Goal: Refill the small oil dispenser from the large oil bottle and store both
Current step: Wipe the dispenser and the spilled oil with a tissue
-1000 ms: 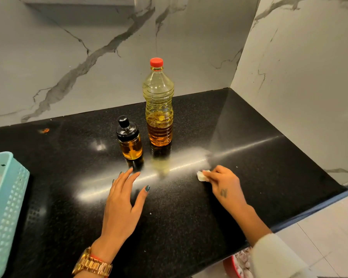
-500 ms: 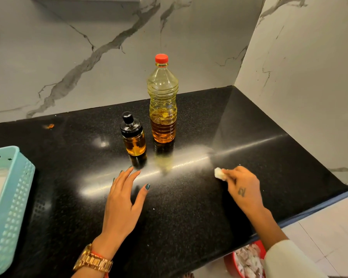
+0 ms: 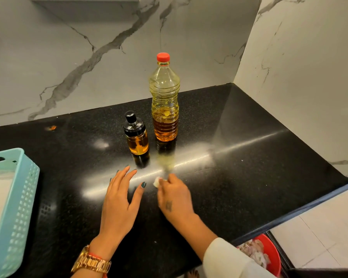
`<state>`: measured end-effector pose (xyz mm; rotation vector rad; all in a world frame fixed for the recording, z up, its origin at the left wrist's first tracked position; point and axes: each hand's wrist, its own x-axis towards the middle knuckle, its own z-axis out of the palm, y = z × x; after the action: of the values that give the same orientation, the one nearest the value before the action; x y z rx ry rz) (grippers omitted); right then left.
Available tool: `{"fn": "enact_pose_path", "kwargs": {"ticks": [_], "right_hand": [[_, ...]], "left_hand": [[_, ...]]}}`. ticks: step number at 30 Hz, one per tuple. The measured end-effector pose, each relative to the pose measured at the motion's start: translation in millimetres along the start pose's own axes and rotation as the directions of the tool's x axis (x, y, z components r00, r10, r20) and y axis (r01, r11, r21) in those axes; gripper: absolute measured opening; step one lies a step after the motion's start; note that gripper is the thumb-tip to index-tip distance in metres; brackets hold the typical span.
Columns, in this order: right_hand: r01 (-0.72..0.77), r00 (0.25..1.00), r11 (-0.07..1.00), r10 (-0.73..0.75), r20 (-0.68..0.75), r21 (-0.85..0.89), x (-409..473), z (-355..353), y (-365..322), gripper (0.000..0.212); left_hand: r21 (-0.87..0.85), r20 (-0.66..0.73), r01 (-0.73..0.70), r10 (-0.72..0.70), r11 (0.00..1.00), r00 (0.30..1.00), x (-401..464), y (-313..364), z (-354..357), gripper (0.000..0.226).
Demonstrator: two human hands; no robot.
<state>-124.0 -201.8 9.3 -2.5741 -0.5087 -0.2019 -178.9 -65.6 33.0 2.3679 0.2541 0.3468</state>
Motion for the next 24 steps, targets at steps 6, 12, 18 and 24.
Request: {"fn": "enact_pose_path", "kwargs": {"ticks": [6, 12, 18, 24], "right_hand": [[0.199, 0.977, 0.968, -0.208, 0.045, 0.154, -10, 20, -35, 0.008], [0.075, 0.997, 0.994, -0.074, -0.023, 0.079, -16, -5, 36, 0.033], [-0.214, 0.96, 0.975, 0.199, -0.198, -0.055, -12, -61, 121, 0.014], [-0.279, 0.938, 0.955, 0.248, -0.241, -0.105, -36, -60, 104, 0.01]], "left_hand": [[-0.004, -0.016, -0.002, 0.002, 1.0, 1.0, 2, -3, -11, 0.047], [-0.01, -0.004, 0.008, -0.008, 1.0, 1.0, 4, -2, -9, 0.049], [-0.025, 0.023, 0.007, -0.007, 1.0, 1.0, 6, 0, -5, 0.049], [-0.033, 0.031, -0.004, 0.006, 0.999, 1.0, 9, -2, -7, 0.049]]}}
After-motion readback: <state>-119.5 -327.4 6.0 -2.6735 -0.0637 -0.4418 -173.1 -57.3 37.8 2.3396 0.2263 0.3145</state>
